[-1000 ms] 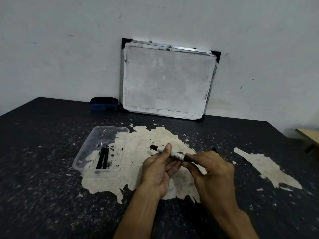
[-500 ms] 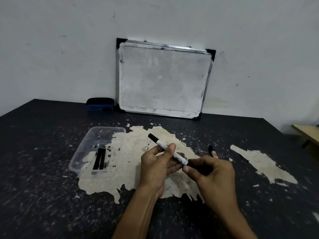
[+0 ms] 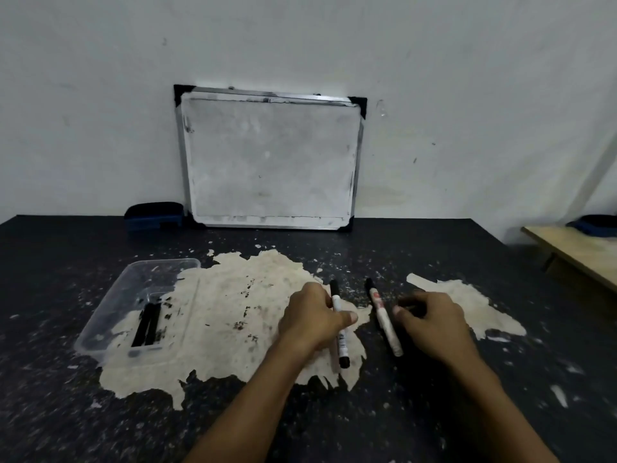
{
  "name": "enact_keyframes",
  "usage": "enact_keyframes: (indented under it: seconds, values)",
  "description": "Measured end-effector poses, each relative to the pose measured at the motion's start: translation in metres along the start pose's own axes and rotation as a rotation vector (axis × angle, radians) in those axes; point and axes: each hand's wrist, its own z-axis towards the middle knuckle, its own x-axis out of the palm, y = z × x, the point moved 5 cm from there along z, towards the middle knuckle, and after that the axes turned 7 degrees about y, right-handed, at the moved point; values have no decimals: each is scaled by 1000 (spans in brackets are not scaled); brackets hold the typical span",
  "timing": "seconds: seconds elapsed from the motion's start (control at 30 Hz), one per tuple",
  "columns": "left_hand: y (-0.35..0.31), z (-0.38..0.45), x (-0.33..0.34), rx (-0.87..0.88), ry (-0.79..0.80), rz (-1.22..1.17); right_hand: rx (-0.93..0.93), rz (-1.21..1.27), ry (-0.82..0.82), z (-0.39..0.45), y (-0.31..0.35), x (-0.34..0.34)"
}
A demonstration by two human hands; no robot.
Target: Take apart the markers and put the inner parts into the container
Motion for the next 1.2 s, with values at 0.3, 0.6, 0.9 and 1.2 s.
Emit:
enact_keyframes:
  seconds: [0.3, 0.6, 0.9, 1.2]
  values:
    - [-28, 34, 39, 30, -1, 199, -62, 36, 29, -4, -15, 17]
    - [-26, 41, 46, 63, 5, 155, -68, 35, 29, -5, -8, 25]
    - [-25, 41, 46, 65, 46, 162, -72, 43, 4, -9, -6, 26]
    - [-27, 34, 41, 111, 81, 154, -94, 107, -23, -11, -8, 24]
